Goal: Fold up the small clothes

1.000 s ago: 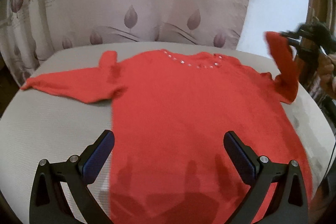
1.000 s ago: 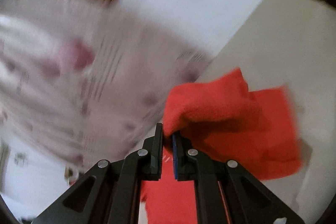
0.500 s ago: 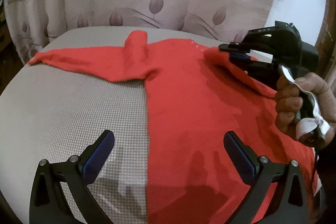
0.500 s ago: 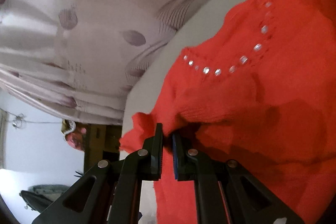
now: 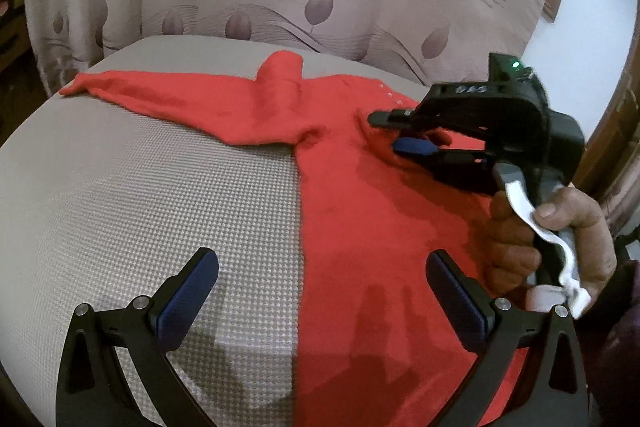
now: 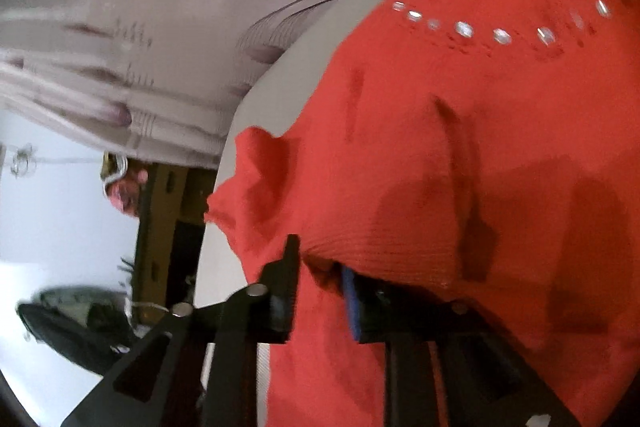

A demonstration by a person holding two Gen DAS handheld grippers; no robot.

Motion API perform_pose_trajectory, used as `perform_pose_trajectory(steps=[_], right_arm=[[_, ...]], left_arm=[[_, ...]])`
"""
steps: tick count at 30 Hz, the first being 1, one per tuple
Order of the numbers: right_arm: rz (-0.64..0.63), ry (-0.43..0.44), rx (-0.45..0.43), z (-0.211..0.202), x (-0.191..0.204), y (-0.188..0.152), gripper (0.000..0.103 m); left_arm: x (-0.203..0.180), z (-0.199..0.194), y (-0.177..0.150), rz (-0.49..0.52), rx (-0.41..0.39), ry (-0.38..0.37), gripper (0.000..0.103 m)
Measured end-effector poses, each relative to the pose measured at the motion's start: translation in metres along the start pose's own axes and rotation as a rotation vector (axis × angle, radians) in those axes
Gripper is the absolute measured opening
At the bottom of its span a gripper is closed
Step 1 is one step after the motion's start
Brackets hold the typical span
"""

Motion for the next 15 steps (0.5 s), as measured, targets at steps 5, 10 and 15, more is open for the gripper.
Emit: perform_pose_trajectory(steps=[5, 10, 15], right_arm=[[-0.193, -0.029, -0.034, -0.02, 0.027, -0.011, 0.065], [-0.151, 0.016, -0.039, -0.04, 0.022, 0.001, 0.065], [-0.346, -0.178, -0.057, -0.022, 0.046, -0.007, 0.066]], left_arm=[[0.006, -0.001, -0.003, -0.024, 0.002, -0.002, 0.103], [0.008, -0.001, -0.004, -0.035, -0.004, -0.008, 0.103], [0.009, 0.002, -0.004, -0.038, 0.003, -0.025, 0.103]])
Point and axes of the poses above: each gripper's, at about its wrist camera, not at the fingertips, and z roughly the way its jaws point, x to its left, y to its top, the point moved 5 cm from there along z, roughly the way its jaws point, and after that the axes turned 12 degrees about z, right-handed, at the moved point
